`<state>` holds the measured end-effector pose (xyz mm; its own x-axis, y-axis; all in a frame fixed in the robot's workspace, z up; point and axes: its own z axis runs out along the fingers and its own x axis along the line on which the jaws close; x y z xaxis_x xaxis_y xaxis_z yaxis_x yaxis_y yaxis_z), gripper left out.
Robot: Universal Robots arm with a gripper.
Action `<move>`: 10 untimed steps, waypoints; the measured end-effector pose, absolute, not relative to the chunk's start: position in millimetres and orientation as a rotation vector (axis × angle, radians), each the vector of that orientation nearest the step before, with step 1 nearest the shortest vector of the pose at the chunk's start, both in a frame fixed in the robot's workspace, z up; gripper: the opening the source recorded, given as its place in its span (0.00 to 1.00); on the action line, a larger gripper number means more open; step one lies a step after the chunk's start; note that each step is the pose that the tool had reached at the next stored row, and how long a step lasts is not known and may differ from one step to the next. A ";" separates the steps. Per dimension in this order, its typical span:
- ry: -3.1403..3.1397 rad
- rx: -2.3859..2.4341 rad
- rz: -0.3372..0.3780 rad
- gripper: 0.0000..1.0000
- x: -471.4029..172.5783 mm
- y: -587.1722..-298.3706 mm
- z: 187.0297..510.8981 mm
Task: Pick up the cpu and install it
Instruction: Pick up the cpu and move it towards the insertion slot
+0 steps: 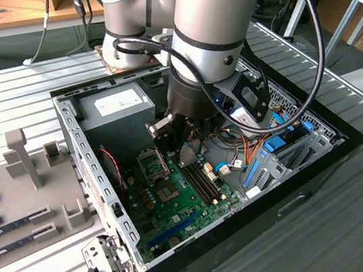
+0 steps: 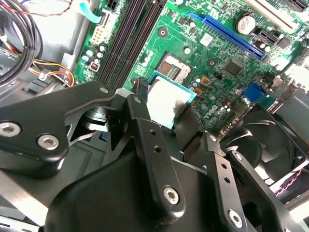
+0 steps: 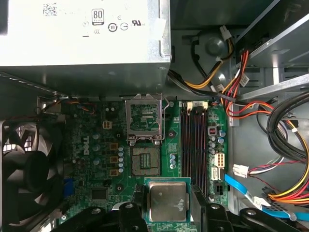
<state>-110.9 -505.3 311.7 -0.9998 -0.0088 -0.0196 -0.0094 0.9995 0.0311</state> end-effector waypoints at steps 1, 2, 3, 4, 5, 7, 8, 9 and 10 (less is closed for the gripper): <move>3.122 -0.014 0.049 0.47 -110.9 -505.3 311.5; 3.122 -0.014 0.049 0.47 -110.9 -505.3 311.2; 3.122 -0.014 0.049 0.47 -110.9 -505.3 311.0; 3.122 -0.014 0.049 0.47 -110.9 -505.3 310.7; 3.122 -0.014 0.049 0.47 -110.9 -505.4 310.5; 3.122 -0.014 0.049 0.47 -110.9 -505.4 309.6; 3.122 -0.014 0.049 0.47 -110.9 -505.5 309.3; 3.122 -0.014 0.049 0.47 -110.9 -505.5 309.0; 3.122 -0.014 0.049 0.47 -110.9 -505.5 308.8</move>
